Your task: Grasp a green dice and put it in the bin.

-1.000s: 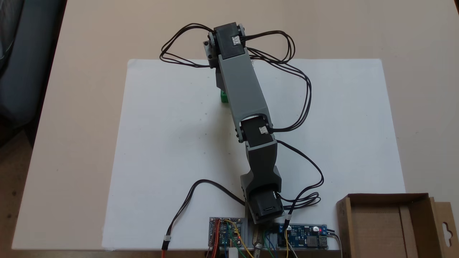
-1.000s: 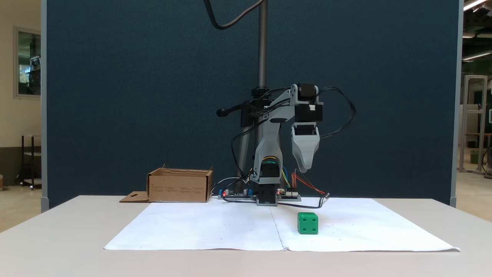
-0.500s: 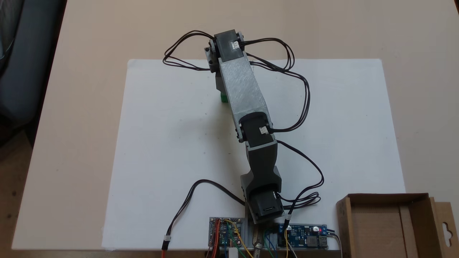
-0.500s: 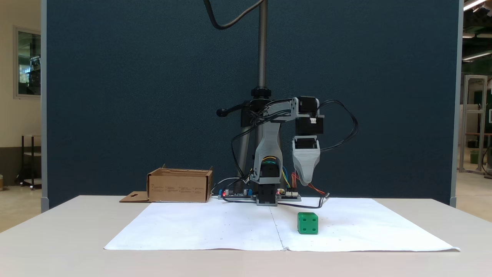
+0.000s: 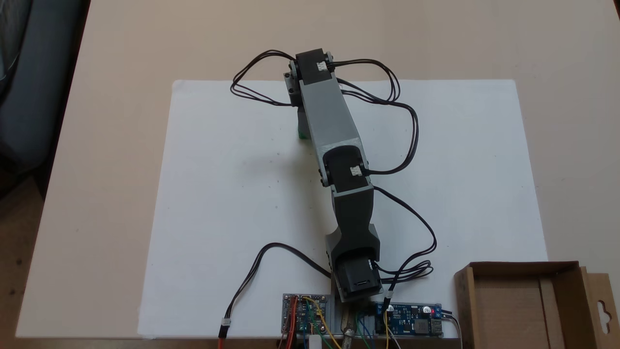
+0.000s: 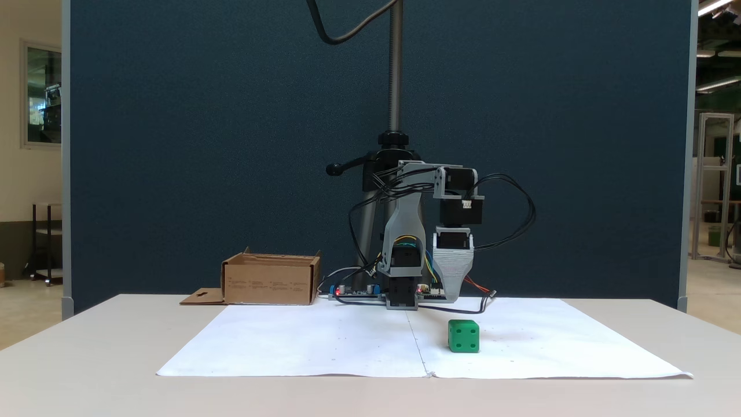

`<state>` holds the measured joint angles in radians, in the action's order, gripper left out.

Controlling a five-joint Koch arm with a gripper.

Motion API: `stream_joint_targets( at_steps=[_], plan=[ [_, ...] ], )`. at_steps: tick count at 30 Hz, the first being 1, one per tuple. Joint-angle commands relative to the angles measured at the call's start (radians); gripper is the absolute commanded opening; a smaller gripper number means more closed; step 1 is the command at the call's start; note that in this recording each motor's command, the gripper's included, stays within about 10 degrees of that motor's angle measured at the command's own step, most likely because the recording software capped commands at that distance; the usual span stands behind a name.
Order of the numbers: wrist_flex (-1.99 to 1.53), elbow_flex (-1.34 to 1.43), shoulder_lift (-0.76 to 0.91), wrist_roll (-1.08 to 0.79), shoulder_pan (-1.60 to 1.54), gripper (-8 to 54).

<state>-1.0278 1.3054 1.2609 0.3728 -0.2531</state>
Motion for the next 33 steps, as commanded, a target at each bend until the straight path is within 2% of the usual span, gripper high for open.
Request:
stream_joint_targets(
  at_steps=[1,33],
  plan=[
    [0.008,0.009,0.028,0.074,-0.006,43.5],
    [0.104,0.017,-0.017,0.081,-0.043,45.7]
  ],
)
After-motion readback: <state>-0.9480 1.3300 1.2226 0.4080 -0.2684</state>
